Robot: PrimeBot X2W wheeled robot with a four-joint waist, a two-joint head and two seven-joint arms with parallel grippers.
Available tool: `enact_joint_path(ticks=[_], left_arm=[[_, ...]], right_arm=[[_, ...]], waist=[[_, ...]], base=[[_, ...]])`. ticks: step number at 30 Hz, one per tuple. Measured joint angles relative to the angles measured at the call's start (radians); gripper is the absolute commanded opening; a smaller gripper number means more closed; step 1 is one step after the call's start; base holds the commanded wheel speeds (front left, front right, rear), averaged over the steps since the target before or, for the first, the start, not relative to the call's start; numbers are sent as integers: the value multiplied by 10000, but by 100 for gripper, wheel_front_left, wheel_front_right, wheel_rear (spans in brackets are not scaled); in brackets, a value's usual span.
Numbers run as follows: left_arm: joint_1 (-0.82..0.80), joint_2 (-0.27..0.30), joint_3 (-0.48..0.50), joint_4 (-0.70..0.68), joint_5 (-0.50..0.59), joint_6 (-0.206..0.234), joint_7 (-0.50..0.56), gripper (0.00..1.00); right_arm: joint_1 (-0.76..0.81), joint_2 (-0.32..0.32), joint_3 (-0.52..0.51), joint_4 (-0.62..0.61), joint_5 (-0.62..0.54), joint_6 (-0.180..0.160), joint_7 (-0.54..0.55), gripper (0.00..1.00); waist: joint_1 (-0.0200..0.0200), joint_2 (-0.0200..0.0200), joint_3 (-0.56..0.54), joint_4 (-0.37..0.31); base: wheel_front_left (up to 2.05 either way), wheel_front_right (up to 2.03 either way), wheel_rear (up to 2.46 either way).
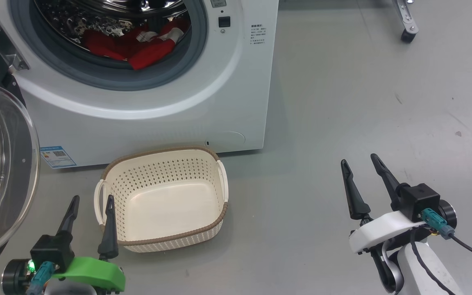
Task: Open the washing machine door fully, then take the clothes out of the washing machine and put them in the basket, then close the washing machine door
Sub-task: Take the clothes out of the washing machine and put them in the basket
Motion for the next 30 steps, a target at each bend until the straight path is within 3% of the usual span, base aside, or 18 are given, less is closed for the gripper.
enact_joint_path(ticks=[16, 30], left_arm=[[-3, -10, 4, -211, -6, 119, 13, 100], [-2, -10, -21, -219, -4, 125, 12, 100]], right_arm=[[1, 2, 33, -146, 61, -29, 0, 100], [4, 4, 35, -148, 61, -36, 0, 100]], waist=[[0, 0, 22, -11], [0, 0, 39, -21]], base=[[10, -10, 0], [66, -66, 0]])
